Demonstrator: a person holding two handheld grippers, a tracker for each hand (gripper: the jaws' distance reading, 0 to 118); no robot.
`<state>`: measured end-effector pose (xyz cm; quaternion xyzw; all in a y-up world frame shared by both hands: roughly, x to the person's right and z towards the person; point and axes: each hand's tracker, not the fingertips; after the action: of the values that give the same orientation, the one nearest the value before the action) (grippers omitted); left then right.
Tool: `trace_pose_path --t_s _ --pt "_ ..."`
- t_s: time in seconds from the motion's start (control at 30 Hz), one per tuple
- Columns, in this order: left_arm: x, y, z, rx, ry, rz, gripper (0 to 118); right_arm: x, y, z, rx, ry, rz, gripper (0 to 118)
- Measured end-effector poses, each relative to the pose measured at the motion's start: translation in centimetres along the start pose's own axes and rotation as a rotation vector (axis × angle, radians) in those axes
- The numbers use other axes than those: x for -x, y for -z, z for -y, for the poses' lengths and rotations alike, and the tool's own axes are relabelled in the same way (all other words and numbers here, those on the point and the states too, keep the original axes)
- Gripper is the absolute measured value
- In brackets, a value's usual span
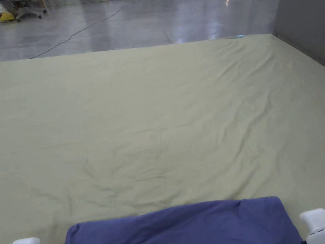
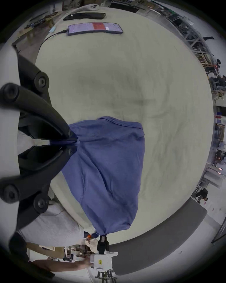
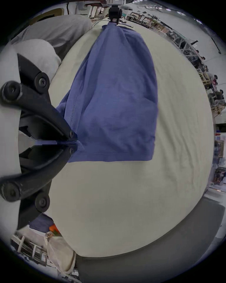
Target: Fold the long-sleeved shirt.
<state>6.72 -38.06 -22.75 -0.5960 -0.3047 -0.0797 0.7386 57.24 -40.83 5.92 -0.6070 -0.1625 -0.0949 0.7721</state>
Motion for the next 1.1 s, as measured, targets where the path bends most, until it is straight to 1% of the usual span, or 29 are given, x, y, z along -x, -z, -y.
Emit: trace_pose_path --t_s 0.1,0.13,0.17,0.23,0.27,0.3,0.33,0.37,0.4,0.43,0.47,0.53,0.57,0.6,0.63,0.67,0.73,0.77,0.8,0.83,0.9,0.93,0.97,1.0,1.03,1.1 --pt "-0.2 1.8 0.5 0.039 0.004 -0.029 0 0.7 1.4 0.6 0.046 -0.042 0.011 0" --pt "-0.4 2.2 0.7 0.032 0.013 -0.052 0 1.1 1.4 0.6 0.018 -0.072 0.045 2" --pt "-0.5 2.5 0.8 0.022 0.015 -0.060 0 1.3 1.5 0.5 0.007 -0.081 0.048 5" --pt "-0.5 2.7 0.8 0.001 -0.002 -0.065 2 1.2 1.5 0.4 0.007 -0.073 0.048 7" --pt "-0.5 2.4 0.7 -0.004 -0.023 -0.065 16 0.9 1.2 0.4 0.006 -0.056 0.039 9" --pt "-0.5 1.9 0.6 -0.004 -0.041 -0.107 39 0.6 0.8 0.4 0.007 -0.046 0.029 17" --pt "-0.7 1.1 0.5 0.015 -0.036 -0.157 70 0.2 -0.1 0.3 0.005 -0.038 0.013 37" --pt "-0.8 0.3 0.4 0.035 -0.032 -0.174 96 -0.1 -1.3 0.1 -0.005 -0.028 0.016 76" --pt "-0.7 -0.9 0.6 0.024 -0.027 -0.147 102 -0.2 -2.6 0.0 -0.028 -0.015 0.016 99" --pt "-0.7 -2.6 1.0 -0.026 -0.036 -0.095 102 -0.5 -4.5 0.1 -0.106 -0.014 0.018 104" --pt "-0.7 -3.9 1.3 -0.073 -0.055 -0.039 102 -0.4 -6.5 0.2 -0.213 -0.020 0.004 104" --pt "-0.6 -5.5 2.1 -0.146 -0.117 0.060 101 0.4 -9.4 0.3 -0.324 0.016 -0.041 104" --pt "-0.6 -5.9 2.3 -0.136 -0.153 0.097 94 1.0 -10.4 0.3 -0.339 0.033 -0.097 96" --pt "-0.6 -6.0 2.5 -0.099 -0.170 0.109 72 1.5 -10.9 0.4 -0.345 0.028 -0.166 72" --pt "-0.7 -5.8 2.7 -0.052 -0.159 0.124 39 2.1 -11.3 0.5 -0.359 0.016 -0.230 31" --pt "-0.9 -5.5 2.8 -0.047 -0.147 0.118 10 3.0 -11.3 0.2 -0.352 0.017 -0.259 0" --pt "-0.8 -4.8 2.9 -0.101 -0.111 0.105 10 5.0 -10.8 -0.1 -0.335 0.017 -0.284 0" --pt "-0.4 -4.4 2.7 -0.097 -0.107 0.113 10 5.5 -10.5 -0.1 -0.348 -0.009 -0.295 0" --pt "0.5 -4.1 2.5 -0.106 -0.126 0.145 10 6.2 -10.1 0.0 -0.362 -0.036 -0.342 0" --pt "1.7 -3.7 2.3 -0.134 -0.192 0.210 10 7.1 -9.8 -0.2 -0.366 -0.048 -0.384 0" --pt "4.7 -2.6 2.0 -0.178 -0.332 0.324 12 8.3 -9.6 0.0 -0.343 -0.071 -0.445 0" --pt "6.2 -2.1 1.8 -0.194 -0.381 0.340 28 8.8 -9.6 0.1 -0.346 -0.084 -0.477 0" --pt "7.4 -1.2 1.5 -0.198 -0.418 0.378 82 9.3 -9.8 -0.1 -0.357 -0.093 -0.510 0" --pt "8.3 -0.4 1.0 -0.168 -0.422 0.387 103 9.7 -9.9 -0.1 -0.362 -0.094 -0.545 0" --pt "9.2 0.6 0.6 -0.156 -0.433 0.417 104 10.0 -9.9 -0.1 -0.361 -0.090 -0.590 0" --pt "10.1 3.2 -0.2 -0.077 -0.441 0.488 104 10.2 -9.6 -0.7 -0.347 -0.076 -0.686 0"
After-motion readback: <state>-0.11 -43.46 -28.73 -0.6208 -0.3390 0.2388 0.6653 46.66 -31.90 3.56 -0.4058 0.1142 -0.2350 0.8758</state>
